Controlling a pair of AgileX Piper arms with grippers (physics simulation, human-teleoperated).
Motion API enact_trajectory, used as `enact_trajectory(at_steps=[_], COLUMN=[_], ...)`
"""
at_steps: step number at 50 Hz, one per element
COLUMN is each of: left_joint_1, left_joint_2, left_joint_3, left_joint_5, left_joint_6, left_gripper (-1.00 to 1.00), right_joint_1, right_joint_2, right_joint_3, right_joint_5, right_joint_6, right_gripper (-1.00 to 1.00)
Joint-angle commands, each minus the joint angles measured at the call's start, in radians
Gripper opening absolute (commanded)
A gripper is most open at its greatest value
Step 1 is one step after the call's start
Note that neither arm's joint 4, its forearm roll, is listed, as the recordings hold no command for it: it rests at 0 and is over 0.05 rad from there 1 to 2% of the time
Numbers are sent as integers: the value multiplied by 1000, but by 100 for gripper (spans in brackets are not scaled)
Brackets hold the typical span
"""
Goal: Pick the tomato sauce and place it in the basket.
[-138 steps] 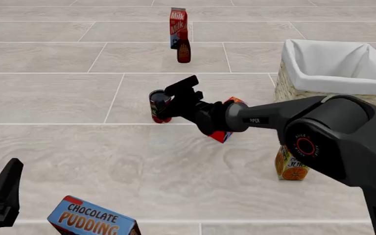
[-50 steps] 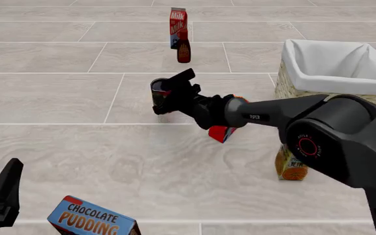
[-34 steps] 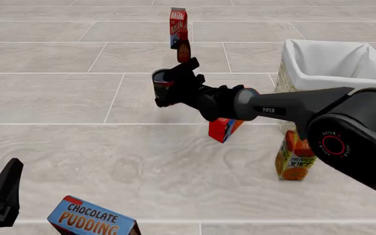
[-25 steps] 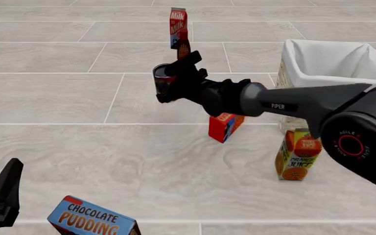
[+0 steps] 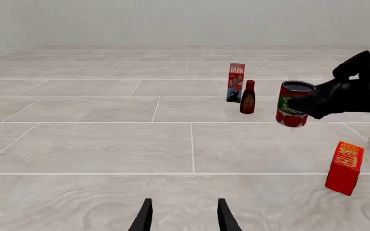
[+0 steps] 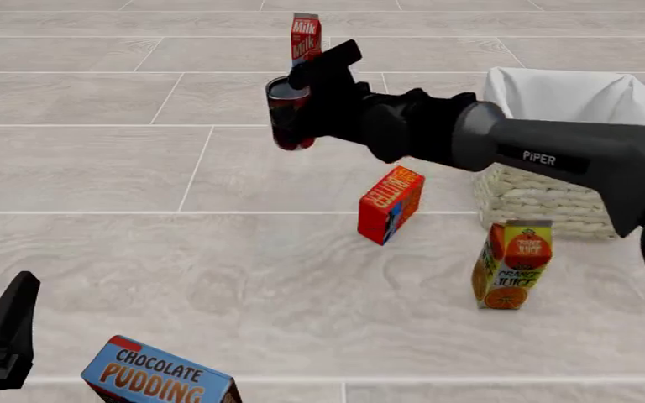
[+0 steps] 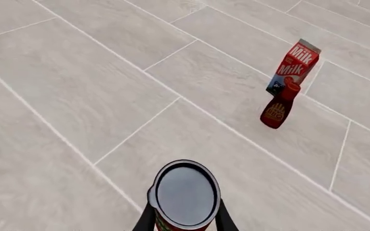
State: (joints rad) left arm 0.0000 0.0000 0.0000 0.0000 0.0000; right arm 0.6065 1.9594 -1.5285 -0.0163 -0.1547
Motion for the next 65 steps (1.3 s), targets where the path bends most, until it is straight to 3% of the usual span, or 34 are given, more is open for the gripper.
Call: enact_trajectory(at_steps=[1, 18, 32, 65], left_joint_1=[0, 0, 0, 0], left_joint_2=[0, 0, 0, 0], left_joint_3=[0, 0, 0, 0], left_joint_5=[0, 0, 0, 0], left_joint_6=[0, 0, 0, 0], left_gripper=[100, 100, 100, 100], right_joint_1=[10, -3, -54, -200], right_joint_2=[-66, -173, -230, -301], right_joint_3=[-46, -97, -126, -109], right_joint_5=[134, 278, 345, 335], right_joint_6=[47, 87, 50, 33], right_gripper=[-100, -100, -100, -100])
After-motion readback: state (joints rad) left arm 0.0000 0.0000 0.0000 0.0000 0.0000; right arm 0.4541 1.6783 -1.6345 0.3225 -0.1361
